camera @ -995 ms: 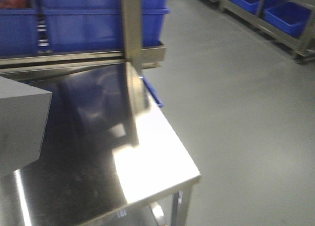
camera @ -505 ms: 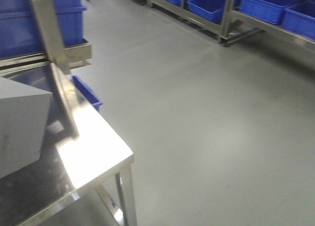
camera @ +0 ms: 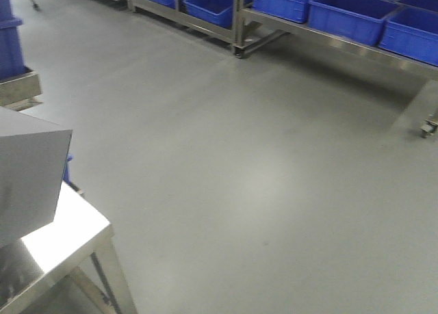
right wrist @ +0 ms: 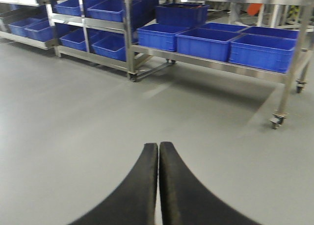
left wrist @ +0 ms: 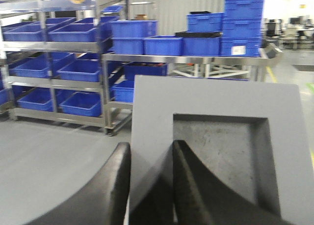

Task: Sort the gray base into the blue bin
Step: 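Drive away from the table holding the gray block in the left gripper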

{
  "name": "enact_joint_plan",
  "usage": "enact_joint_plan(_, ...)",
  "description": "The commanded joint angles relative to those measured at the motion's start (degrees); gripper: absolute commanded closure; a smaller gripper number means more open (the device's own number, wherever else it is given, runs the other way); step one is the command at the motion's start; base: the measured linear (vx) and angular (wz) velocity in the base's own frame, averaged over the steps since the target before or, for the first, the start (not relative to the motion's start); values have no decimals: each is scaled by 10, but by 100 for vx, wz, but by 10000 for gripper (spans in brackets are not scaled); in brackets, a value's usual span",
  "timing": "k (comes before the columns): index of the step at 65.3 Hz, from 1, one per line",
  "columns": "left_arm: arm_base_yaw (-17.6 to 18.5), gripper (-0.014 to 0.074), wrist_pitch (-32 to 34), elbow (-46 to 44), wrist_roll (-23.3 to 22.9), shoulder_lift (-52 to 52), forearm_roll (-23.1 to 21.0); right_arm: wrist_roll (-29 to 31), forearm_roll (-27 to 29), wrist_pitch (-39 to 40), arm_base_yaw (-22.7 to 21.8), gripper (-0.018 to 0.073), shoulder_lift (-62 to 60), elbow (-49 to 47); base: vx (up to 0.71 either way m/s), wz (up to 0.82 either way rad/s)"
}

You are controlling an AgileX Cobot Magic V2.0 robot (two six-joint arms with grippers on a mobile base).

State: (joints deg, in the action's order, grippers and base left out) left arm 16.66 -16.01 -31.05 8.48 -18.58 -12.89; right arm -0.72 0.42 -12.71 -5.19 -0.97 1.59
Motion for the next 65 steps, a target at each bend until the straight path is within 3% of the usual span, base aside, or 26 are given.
enact_joint_plan(1,3,559,61,-16,-4,-5,-12,7,-4,42,0,564,-1,1,4,-36)
enact_joint_plan(65,3,559,61,-16,-4,-5,-12,7,-4,42,0,564,-1,1,7,-28)
